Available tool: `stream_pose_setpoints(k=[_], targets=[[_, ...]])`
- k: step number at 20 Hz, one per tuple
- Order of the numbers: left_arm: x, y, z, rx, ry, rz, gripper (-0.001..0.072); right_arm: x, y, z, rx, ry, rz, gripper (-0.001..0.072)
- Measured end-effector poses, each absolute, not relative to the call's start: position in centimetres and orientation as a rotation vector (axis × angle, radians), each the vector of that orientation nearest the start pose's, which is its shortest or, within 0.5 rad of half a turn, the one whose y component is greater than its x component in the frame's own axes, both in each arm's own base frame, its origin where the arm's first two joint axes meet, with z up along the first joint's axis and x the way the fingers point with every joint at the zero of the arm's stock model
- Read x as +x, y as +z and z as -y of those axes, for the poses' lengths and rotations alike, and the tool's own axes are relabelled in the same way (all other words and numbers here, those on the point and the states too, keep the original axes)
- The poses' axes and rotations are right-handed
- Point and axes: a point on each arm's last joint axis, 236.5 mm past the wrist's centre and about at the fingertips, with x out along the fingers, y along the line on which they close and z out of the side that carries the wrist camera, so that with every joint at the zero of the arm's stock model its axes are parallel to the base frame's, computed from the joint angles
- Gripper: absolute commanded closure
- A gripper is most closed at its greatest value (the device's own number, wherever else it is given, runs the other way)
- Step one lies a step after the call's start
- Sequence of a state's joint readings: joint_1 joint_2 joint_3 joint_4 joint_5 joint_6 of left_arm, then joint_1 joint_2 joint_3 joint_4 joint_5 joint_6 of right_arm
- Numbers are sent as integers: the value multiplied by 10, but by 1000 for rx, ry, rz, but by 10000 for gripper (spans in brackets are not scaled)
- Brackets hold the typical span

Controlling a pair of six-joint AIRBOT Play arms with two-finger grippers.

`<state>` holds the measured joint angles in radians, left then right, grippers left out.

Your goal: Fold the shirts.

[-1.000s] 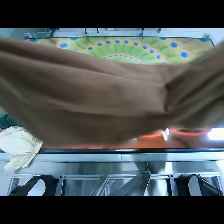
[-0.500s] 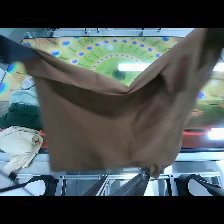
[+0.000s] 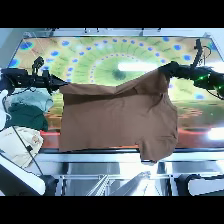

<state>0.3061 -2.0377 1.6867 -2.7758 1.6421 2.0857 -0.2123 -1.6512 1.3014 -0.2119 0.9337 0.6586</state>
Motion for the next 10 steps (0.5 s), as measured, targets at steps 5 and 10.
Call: stream_pose_setpoints(k=[5, 10], targets=[[510, -13, 65, -907, -880, -1178, 703, 548, 47, -27, 645, 512, -625, 697], [504, -50, 44, -859, -735, -1305, 701, 530, 23, -6, 628, 499, -708, 697]])
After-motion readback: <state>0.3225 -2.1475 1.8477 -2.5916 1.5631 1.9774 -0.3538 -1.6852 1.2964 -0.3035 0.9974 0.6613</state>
